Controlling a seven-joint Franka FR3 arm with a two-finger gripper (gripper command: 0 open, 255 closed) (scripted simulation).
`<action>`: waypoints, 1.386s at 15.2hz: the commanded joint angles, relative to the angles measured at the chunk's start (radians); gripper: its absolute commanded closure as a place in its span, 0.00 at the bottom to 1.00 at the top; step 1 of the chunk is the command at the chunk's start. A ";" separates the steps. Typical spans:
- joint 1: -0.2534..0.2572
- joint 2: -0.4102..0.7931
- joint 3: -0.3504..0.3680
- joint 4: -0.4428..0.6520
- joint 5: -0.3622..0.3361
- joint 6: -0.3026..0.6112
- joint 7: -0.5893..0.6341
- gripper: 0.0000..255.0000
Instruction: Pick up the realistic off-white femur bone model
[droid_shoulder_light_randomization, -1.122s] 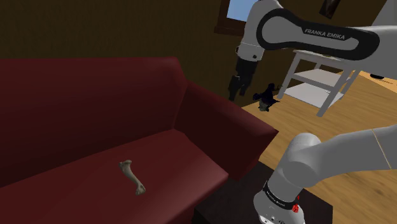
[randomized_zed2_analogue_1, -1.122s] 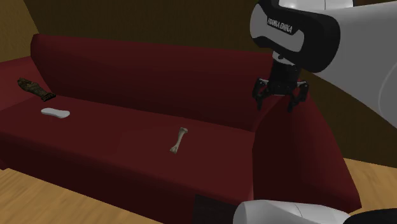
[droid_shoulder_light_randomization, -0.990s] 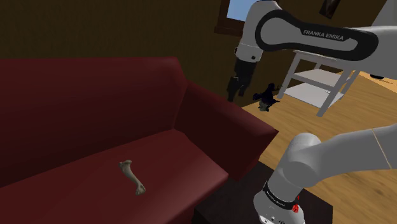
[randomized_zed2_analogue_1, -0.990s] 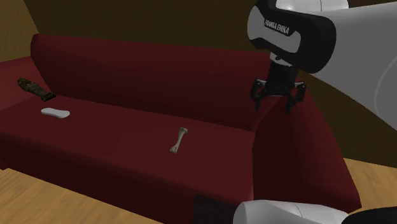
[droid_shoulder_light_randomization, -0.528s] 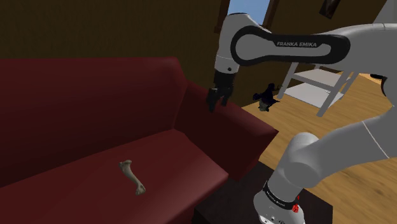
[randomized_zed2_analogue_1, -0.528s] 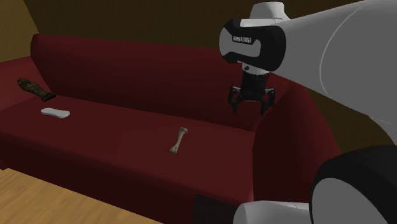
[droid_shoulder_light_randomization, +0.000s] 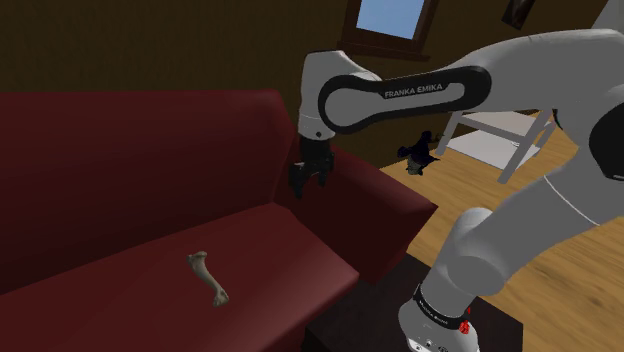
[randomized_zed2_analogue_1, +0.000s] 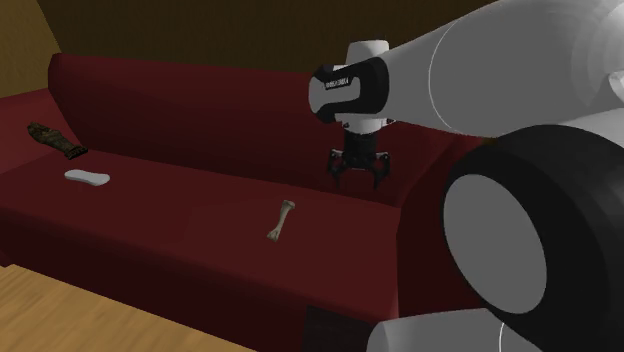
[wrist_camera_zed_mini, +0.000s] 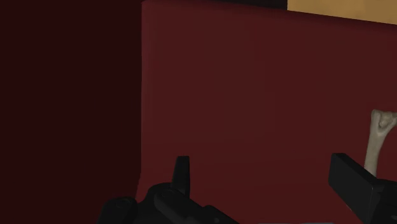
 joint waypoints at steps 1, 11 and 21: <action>0.007 0.071 0.031 0.030 -0.002 0.034 0.041 0.00; 0.050 0.443 0.139 0.220 -0.089 0.163 0.250 0.00; 0.166 0.849 0.146 0.542 -0.228 0.178 0.433 0.00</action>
